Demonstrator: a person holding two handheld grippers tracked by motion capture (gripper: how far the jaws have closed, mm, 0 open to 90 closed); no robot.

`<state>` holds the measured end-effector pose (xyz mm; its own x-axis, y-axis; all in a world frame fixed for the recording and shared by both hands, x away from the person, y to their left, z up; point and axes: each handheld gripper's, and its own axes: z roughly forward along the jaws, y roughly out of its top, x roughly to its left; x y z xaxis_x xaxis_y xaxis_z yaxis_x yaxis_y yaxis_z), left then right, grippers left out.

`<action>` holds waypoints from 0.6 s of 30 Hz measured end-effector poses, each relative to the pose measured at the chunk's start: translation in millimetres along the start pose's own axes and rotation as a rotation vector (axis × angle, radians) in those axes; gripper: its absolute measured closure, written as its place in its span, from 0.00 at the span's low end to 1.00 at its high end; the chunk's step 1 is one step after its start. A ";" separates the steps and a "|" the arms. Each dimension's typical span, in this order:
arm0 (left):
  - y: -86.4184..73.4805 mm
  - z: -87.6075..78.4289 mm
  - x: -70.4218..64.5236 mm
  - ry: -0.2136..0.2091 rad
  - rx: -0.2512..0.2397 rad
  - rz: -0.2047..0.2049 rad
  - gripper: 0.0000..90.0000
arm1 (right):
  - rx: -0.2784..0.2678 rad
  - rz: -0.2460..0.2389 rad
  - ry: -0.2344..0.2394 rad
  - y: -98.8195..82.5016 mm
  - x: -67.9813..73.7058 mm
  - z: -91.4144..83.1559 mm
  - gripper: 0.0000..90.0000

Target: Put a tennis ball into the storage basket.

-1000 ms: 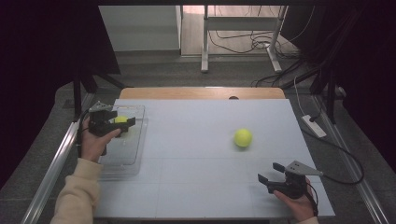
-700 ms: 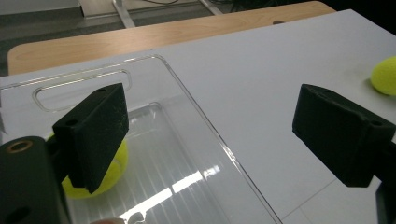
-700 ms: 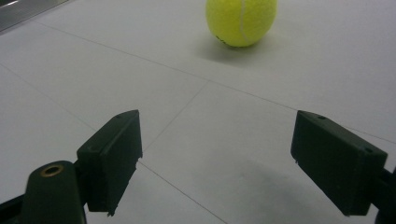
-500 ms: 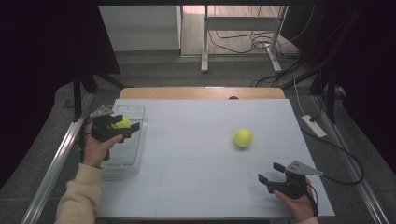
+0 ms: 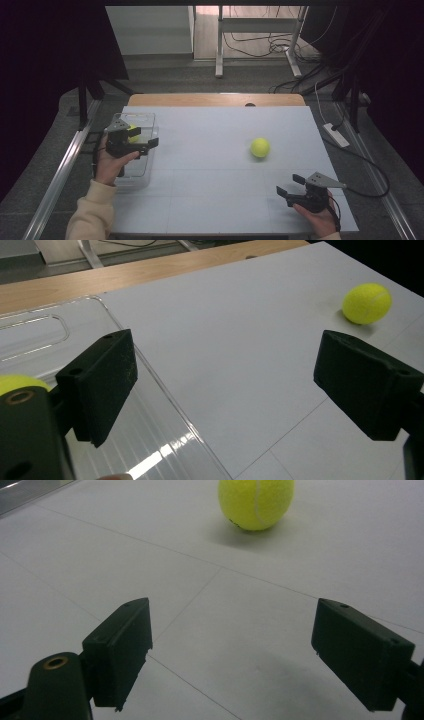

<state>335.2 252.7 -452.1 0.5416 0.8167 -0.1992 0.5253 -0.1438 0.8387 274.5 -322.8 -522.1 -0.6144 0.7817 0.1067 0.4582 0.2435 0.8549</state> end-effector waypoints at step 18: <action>-4.8 16.6 -22.5 -0.053 0.034 0.050 0.13 | -0.005 -0.004 -0.001 0.0 0.2 -0.3 0.18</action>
<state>331.4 225.7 -460.0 0.6012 0.7773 -0.1852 0.5181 -0.2027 0.8309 274.1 -322.9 -522.0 -0.6158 0.7812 0.1028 0.4527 0.2440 0.8576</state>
